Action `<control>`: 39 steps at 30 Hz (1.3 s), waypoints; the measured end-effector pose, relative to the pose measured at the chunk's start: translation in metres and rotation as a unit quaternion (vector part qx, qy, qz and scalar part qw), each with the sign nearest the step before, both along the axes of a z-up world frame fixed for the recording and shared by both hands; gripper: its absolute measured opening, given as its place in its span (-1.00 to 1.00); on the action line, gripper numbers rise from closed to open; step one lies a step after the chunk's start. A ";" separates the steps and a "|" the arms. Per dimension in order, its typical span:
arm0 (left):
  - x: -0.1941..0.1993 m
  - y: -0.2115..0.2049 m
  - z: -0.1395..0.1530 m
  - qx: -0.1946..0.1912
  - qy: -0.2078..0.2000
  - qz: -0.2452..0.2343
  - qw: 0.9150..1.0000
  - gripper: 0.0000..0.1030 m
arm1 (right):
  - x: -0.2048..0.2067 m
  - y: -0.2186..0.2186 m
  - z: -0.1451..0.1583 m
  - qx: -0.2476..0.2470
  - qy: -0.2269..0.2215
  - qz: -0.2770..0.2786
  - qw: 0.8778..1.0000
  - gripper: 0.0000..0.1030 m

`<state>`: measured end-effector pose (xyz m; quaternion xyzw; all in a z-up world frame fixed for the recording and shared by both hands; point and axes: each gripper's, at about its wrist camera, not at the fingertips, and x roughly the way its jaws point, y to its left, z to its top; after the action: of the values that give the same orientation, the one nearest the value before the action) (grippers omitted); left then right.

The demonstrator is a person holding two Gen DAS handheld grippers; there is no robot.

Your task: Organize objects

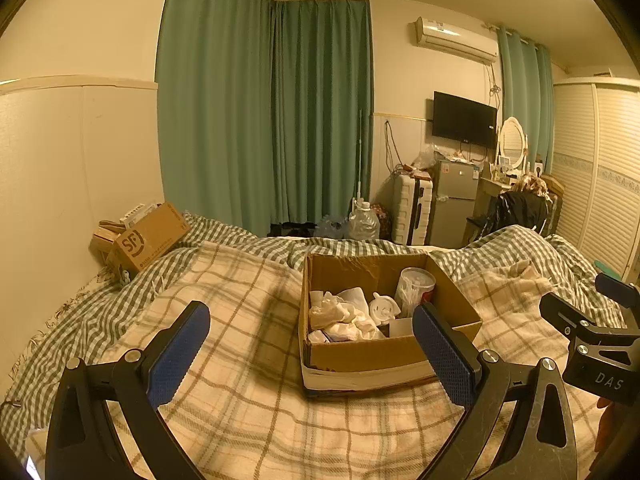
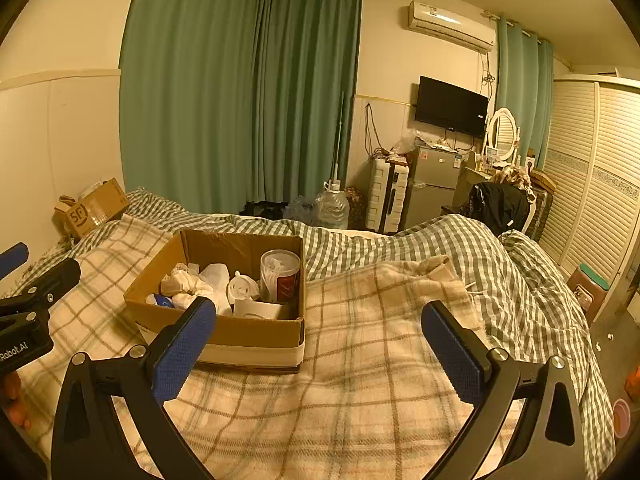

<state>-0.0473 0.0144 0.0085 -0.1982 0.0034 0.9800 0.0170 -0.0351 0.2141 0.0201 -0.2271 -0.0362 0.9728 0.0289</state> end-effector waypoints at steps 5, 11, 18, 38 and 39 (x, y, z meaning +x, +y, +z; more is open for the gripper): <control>0.000 0.001 0.000 -0.001 -0.001 0.001 1.000 1.00 | -0.001 -0.001 -0.001 0.001 -0.002 0.001 1.000 0.99; -0.001 0.002 -0.001 -0.001 -0.004 -0.005 1.000 1.00 | -0.001 0.000 -0.002 0.001 -0.004 0.001 1.000 0.99; -0.001 0.003 0.000 -0.004 0.001 0.001 1.000 1.00 | -0.002 0.000 -0.003 0.003 -0.008 -0.001 1.000 0.99; 0.001 0.000 0.001 0.001 0.000 0.004 1.000 1.00 | -0.004 -0.001 -0.005 0.004 -0.013 -0.002 1.000 0.99; 0.002 0.000 0.001 0.001 0.000 0.003 1.000 1.00 | -0.004 -0.001 -0.005 0.004 -0.013 -0.002 1.000 0.99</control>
<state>-0.0457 0.0148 0.0090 -0.1982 0.0015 0.9801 0.0141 -0.0387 0.2129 0.0153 -0.2396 -0.0402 0.9695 0.0315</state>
